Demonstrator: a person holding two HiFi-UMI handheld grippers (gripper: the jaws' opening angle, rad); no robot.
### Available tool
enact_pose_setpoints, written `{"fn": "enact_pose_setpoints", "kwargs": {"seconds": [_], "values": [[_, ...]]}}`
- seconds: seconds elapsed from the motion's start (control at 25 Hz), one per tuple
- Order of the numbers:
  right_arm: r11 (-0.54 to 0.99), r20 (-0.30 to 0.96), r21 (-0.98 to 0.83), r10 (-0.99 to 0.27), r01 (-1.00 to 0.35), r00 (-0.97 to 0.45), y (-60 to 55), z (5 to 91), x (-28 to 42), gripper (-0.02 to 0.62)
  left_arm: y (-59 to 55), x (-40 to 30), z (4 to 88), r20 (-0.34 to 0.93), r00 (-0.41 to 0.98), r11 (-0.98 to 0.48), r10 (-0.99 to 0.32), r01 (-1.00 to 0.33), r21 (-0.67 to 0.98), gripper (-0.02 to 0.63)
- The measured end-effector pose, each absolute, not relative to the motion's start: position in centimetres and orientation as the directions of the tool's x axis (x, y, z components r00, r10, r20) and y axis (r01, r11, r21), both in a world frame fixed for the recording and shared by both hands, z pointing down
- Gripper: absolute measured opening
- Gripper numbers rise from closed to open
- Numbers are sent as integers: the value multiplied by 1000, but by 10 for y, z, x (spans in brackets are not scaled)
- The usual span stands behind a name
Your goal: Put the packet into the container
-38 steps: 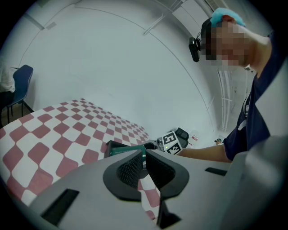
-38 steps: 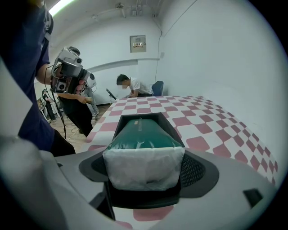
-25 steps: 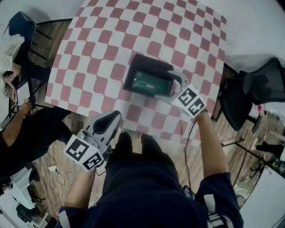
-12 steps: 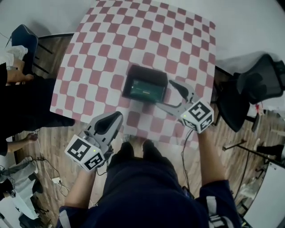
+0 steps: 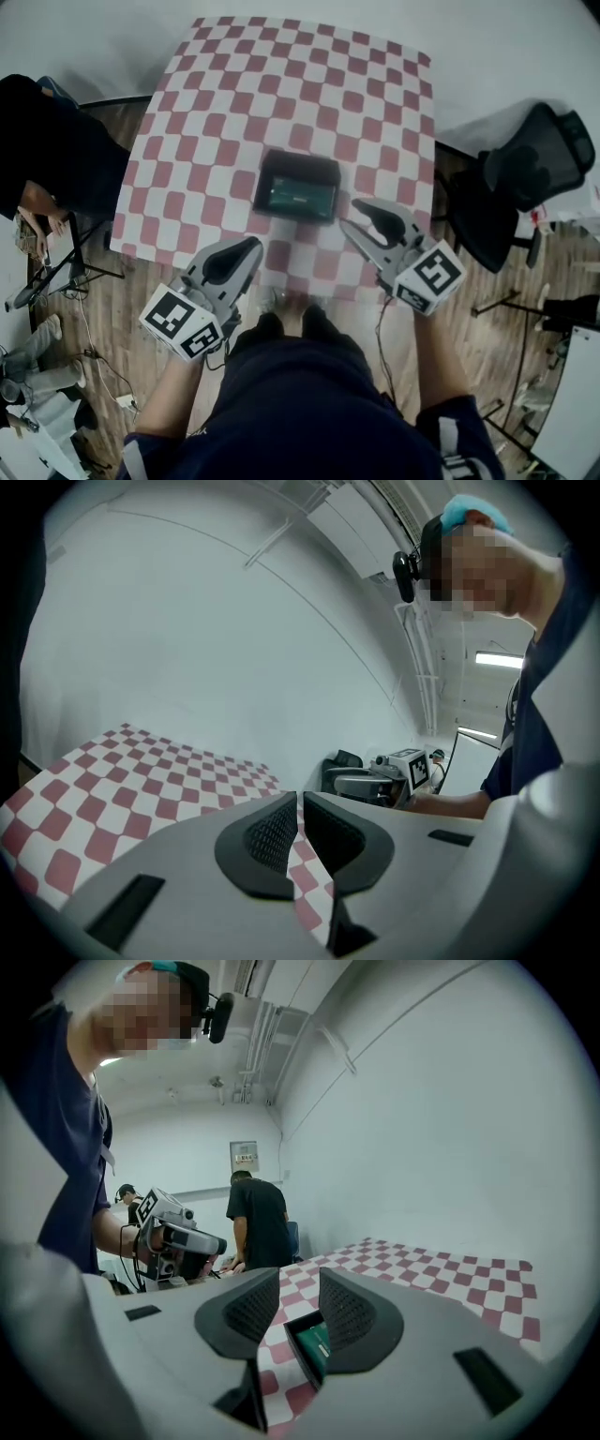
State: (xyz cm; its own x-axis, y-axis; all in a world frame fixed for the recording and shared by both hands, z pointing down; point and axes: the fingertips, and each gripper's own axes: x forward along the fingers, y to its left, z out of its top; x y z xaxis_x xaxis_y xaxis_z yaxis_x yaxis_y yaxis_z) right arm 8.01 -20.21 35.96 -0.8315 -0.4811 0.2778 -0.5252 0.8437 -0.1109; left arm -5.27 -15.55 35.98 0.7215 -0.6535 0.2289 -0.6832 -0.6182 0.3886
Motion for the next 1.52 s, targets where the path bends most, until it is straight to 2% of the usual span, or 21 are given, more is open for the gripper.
{"fn": "enact_pose_setpoints", "kwargs": {"seconds": [0.2, 0.52, 0.92, 1.52], "values": [[831, 228, -98, -517, -548, -825, -179, 332, 79, 87, -146, -49, 348, 216, 738, -646, -639, -667, 370, 43], [798, 161, -134, -568, -588, -807, -148, 312, 78, 18, -133, -48, 337, 191, 755, -675, -627, -649, 352, 43], [742, 132, -267, -604, -615, -786, -132, 320, 80, 16, -125, -50, 335, 178, 761, -679, -624, -641, 357, 43], [716, 204, -305, -595, -628, -777, -137, 351, 85, 15, -128, -43, 339, 183, 769, -684, -613, -632, 364, 43]]}}
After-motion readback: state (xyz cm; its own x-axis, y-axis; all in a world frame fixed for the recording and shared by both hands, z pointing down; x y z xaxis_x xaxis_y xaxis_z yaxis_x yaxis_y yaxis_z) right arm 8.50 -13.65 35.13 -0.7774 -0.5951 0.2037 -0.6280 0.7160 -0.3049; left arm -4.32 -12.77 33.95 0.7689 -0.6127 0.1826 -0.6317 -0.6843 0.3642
